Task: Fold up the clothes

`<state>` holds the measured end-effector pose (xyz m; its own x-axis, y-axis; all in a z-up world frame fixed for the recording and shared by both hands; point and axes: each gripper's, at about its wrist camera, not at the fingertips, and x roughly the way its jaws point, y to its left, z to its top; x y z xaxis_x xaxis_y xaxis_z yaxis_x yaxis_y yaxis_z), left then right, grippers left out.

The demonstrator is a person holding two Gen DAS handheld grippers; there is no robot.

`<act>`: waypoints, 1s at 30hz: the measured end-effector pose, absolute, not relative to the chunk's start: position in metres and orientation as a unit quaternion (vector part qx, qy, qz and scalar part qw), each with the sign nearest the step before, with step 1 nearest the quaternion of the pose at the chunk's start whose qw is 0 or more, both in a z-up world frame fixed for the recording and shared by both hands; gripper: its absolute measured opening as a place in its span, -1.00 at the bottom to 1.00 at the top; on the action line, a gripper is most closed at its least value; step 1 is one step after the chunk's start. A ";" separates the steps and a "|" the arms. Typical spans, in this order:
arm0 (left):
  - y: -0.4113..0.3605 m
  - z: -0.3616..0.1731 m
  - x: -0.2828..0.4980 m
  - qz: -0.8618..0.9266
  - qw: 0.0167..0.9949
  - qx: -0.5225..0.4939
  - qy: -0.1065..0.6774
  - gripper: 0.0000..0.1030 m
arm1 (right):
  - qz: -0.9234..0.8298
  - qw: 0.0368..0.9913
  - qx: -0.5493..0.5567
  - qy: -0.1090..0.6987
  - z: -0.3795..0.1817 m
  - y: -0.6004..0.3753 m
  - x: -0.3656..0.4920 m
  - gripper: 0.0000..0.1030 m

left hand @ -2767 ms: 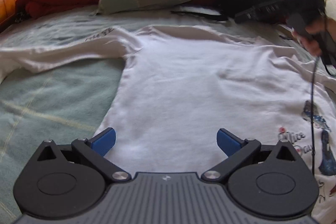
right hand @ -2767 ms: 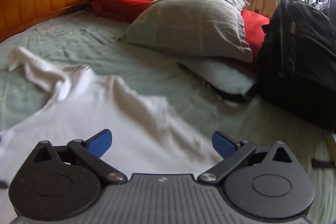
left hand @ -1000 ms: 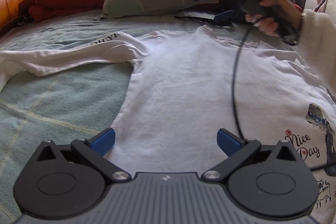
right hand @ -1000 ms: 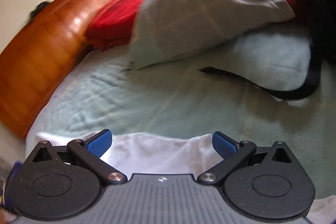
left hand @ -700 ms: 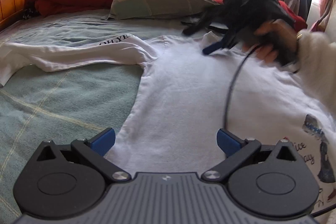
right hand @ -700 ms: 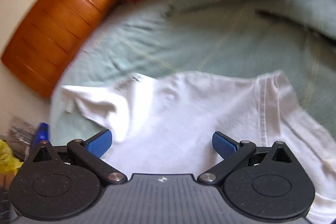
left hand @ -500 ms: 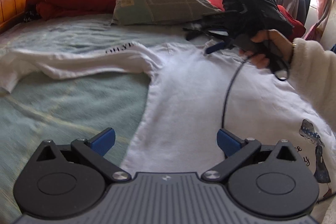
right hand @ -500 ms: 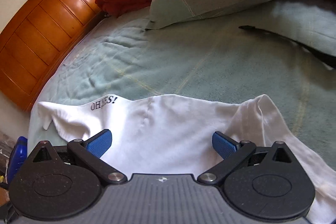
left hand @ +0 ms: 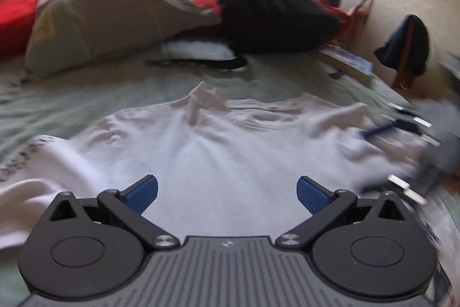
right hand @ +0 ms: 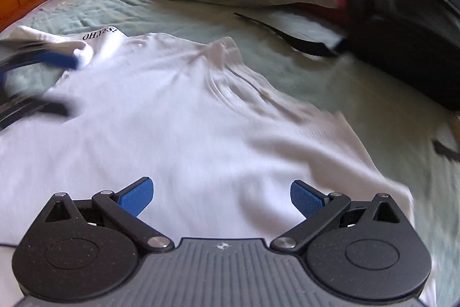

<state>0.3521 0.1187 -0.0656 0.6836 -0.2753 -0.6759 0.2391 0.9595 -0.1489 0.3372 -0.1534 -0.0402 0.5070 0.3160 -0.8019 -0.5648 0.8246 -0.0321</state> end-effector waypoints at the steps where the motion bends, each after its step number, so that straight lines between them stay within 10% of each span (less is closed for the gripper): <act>1: 0.116 -0.073 0.367 -0.142 0.915 -0.029 0.377 0.98 | 0.262 0.857 -0.140 0.422 -0.040 -0.158 0.332 1.00; 18: 0.123 -0.053 0.365 -0.089 0.911 0.013 0.402 0.93 | 0.222 0.893 -0.026 0.390 -0.021 -0.240 0.366 1.00; 24: 0.092 -0.032 0.312 -0.146 0.913 0.046 0.379 0.93 | 0.199 0.899 -0.118 0.373 -0.016 -0.228 0.432 0.09; 30: 0.080 -0.026 0.273 -0.171 0.912 0.062 0.368 0.94 | 0.233 0.868 -0.161 0.407 -0.055 -0.218 0.474 0.02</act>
<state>0.2726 0.0798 -0.0259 0.6705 -0.2653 -0.6928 0.3573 0.9339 -0.0118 0.4737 -0.2178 -0.0552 0.5594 0.2737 -0.7824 -0.5367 0.8390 -0.0902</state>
